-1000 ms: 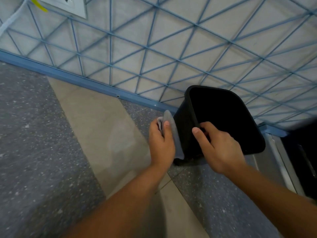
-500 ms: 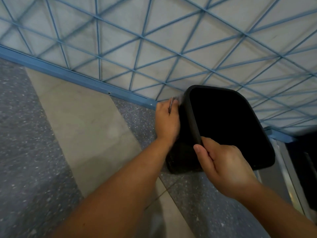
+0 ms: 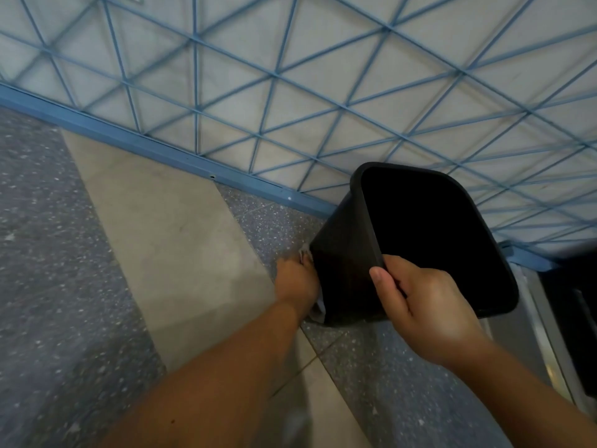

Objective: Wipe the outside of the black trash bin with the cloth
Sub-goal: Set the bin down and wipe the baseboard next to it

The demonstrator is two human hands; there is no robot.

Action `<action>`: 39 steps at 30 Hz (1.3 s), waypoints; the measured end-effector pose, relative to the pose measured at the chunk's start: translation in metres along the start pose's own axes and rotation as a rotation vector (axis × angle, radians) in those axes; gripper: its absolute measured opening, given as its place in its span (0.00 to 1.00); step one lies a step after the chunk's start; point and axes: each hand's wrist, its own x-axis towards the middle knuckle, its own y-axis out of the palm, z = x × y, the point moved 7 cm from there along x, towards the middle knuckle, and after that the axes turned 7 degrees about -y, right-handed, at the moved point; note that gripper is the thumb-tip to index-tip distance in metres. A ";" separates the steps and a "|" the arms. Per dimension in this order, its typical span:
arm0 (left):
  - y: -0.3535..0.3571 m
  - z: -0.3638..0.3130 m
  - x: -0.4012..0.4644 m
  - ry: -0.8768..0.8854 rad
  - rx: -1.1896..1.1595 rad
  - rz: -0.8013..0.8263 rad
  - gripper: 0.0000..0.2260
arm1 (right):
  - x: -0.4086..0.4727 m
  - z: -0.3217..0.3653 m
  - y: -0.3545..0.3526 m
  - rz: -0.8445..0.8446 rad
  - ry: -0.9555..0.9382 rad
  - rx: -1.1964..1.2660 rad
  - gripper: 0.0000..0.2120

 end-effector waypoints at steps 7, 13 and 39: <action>-0.005 0.009 -0.067 -0.096 -0.153 -0.024 0.17 | 0.002 -0.002 -0.002 -0.019 0.038 -0.026 0.20; -0.059 -0.022 -0.078 0.150 -0.443 -0.226 0.15 | 0.002 0.000 -0.003 -0.020 0.054 -0.023 0.19; -0.047 0.012 -0.089 0.220 -0.329 -0.296 0.04 | 0.008 -0.006 -0.001 0.050 0.169 0.093 0.21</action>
